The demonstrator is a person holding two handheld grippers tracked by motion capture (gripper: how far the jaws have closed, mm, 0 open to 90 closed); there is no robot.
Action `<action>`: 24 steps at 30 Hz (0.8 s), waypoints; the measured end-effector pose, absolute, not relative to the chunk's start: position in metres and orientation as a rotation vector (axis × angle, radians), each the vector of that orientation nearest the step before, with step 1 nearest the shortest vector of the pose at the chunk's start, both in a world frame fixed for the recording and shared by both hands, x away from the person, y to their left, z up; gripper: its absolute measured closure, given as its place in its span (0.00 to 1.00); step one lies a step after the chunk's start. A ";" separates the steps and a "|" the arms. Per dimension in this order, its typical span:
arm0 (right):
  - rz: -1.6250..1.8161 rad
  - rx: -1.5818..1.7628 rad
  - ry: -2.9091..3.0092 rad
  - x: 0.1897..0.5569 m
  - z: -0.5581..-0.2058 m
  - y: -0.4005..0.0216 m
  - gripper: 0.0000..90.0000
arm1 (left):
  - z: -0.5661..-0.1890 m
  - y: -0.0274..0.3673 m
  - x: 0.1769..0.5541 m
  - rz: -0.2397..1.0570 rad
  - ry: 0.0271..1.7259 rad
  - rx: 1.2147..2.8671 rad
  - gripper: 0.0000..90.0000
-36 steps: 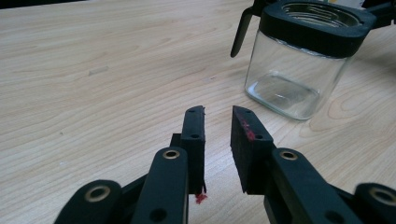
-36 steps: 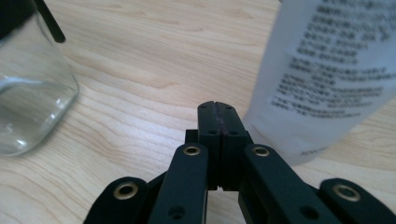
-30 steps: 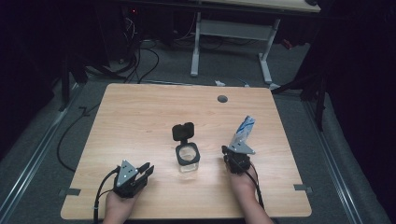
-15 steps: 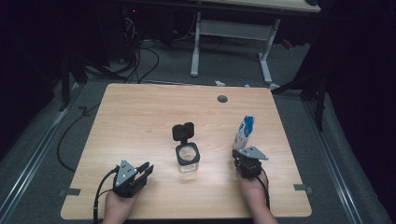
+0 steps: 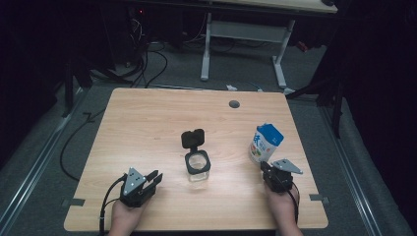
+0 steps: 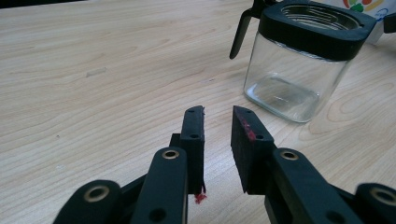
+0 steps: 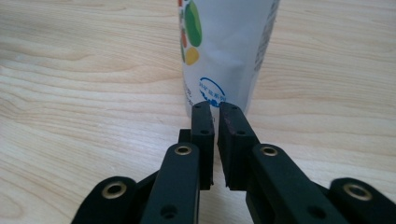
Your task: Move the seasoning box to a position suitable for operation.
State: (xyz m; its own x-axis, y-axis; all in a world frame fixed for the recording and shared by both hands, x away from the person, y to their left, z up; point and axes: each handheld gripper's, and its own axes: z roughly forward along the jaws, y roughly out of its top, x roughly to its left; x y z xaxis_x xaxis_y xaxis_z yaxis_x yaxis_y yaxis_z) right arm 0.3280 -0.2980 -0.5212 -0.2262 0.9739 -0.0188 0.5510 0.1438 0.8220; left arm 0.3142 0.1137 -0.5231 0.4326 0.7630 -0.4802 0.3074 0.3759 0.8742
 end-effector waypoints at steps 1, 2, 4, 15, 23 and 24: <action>0.965 1.459 1.850 0.327 -0.521 -0.300 0.91 | -0.523 0.113 0.314 0.392 1.139 1.201 0.83; 0.976 1.456 1.851 0.326 -0.521 -0.301 0.90 | -0.523 0.113 0.314 0.392 1.139 1.200 0.83; 0.994 1.452 1.856 0.323 -0.521 -0.303 0.86 | -0.523 0.114 0.315 0.389 1.146 1.200 0.82; 1.044 1.443 1.888 0.320 -0.519 -0.307 0.68 | -0.522 0.124 0.298 0.395 1.233 1.285 0.64; 1.044 1.453 1.892 0.322 -0.511 -0.304 0.59 | -0.524 0.145 0.302 0.502 1.218 1.319 0.67; 1.038 1.447 1.900 0.324 -0.510 -0.303 0.59 | -0.525 0.146 0.307 0.530 1.215 1.347 0.67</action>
State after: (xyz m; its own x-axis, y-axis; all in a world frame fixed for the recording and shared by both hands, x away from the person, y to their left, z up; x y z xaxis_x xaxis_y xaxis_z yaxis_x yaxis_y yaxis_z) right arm 0.3242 -0.3030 -0.5099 -0.2851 0.9577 0.0385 0.5498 0.1305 0.8251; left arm 0.3073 0.1457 -0.5255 0.3536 0.8683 -0.3478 0.3354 0.2294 0.9137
